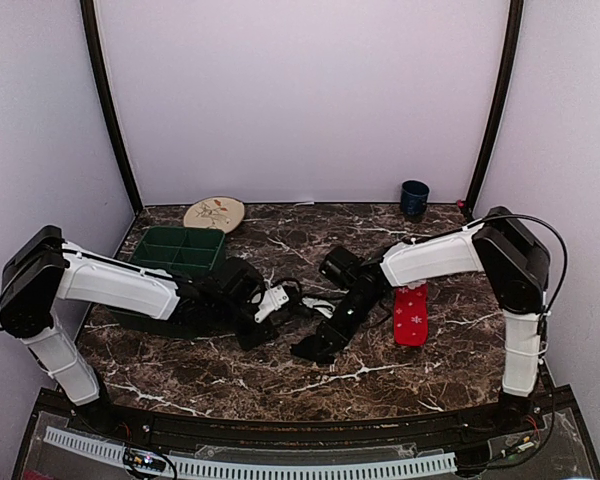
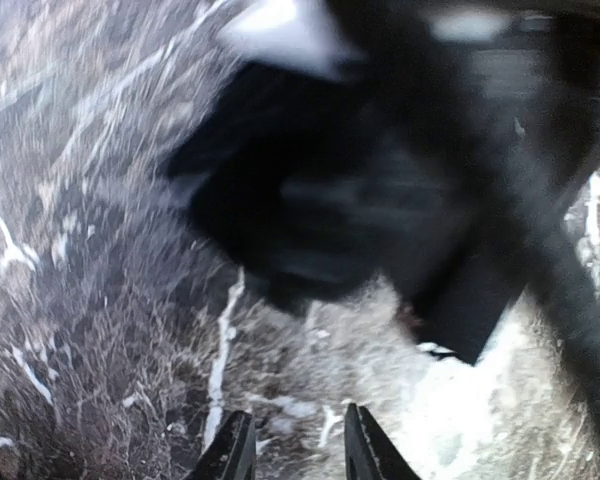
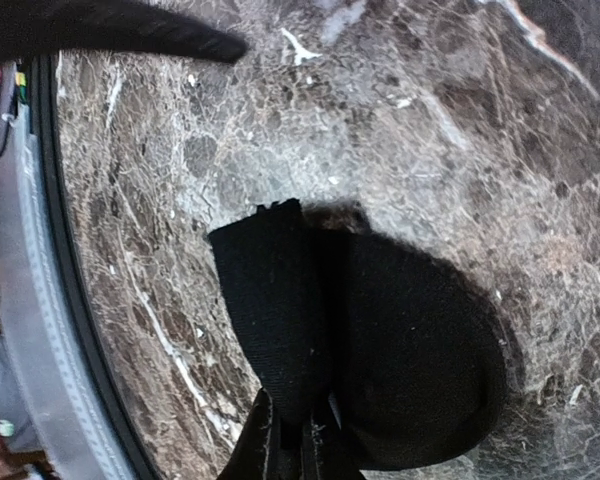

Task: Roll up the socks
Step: Roll the sock at the center of the board.

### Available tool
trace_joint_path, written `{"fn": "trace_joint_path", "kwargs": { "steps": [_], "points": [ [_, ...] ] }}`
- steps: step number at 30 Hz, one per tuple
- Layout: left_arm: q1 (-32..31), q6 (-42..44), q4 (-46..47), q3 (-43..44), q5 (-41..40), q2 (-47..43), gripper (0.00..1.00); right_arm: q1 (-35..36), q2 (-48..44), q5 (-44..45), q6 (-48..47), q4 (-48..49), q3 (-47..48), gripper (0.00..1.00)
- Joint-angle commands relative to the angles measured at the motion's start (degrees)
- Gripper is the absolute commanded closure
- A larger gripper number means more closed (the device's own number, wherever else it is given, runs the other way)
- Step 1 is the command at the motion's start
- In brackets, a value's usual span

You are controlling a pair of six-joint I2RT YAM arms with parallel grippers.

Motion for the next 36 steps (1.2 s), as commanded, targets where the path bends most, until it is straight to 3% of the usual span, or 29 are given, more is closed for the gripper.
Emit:
{"fn": "trace_joint_path", "kwargs": {
  "steps": [1, 17, 36],
  "points": [
    [-3.7, 4.3, 5.0, -2.2, -1.2, -4.6, 0.65, -2.1, 3.1, -5.7, 2.7, -2.8, 0.6, 0.97],
    [-12.7, 11.1, 11.8, -4.6, -9.2, -4.1, 0.62, -4.4, 7.4, -13.3, 4.4, -5.5, 2.3, 0.97],
    [-15.4, 21.4, 13.6, -0.9, -11.7, 4.2, 0.62, -4.9, 8.9, -15.0, 3.3, -9.0, 4.0, 0.97]
  ]
}}
